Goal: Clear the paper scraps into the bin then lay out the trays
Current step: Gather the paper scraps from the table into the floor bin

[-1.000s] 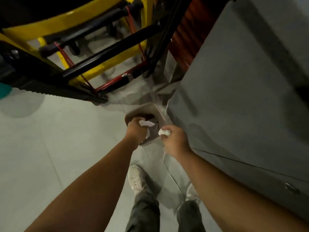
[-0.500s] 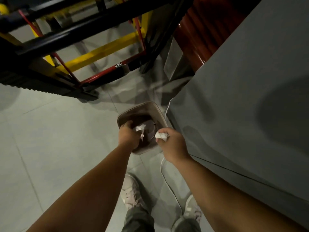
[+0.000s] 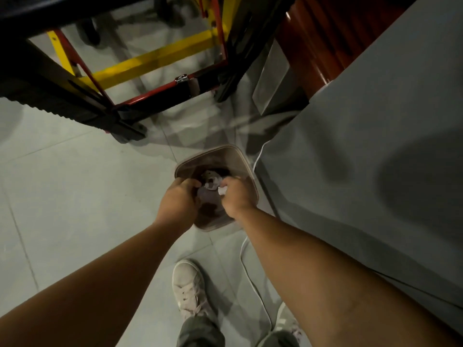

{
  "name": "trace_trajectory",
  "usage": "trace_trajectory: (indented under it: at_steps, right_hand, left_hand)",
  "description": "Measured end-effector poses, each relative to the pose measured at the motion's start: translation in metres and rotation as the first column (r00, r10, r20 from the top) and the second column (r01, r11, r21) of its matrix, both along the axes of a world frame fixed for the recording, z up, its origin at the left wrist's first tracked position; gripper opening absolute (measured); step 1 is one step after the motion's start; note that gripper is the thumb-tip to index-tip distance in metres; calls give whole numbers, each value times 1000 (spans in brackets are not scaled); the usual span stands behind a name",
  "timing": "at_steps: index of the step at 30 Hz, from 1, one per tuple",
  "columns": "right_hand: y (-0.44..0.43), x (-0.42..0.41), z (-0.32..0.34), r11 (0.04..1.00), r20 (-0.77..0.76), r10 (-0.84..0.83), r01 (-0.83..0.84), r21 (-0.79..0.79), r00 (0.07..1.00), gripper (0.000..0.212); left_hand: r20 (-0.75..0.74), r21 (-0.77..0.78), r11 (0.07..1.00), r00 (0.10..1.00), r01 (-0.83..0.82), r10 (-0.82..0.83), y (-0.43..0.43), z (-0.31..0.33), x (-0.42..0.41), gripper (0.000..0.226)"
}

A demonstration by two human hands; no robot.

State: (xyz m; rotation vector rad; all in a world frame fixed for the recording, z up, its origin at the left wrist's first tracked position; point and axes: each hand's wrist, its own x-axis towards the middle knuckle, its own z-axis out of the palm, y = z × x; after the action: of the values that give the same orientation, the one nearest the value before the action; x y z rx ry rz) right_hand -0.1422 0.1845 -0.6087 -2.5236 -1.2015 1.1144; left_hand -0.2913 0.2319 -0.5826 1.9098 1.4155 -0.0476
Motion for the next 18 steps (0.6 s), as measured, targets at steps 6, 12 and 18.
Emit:
trace_trajectory:
  at_steps: [6, 12, 18]
  right_hand:
    - [5, -6, -39, 998, -37, 66, -66, -23, 997, 46]
    - [-25, -19, 18, 995, -56, 39, -33, 94, 998, 55]
    - [-66, 0, 165, 947, -74, 13, 11, 321, 997, 47]
  left_hand:
    - [-35, 46, 998, 999, 32, -30, -5, -19, -12, 31]
    - [-107, 36, 998, 993, 51, -47, -20, 15, -26, 28]
    - [47, 111, 992, 996, 65, -71, -45, 136, 7, 32]
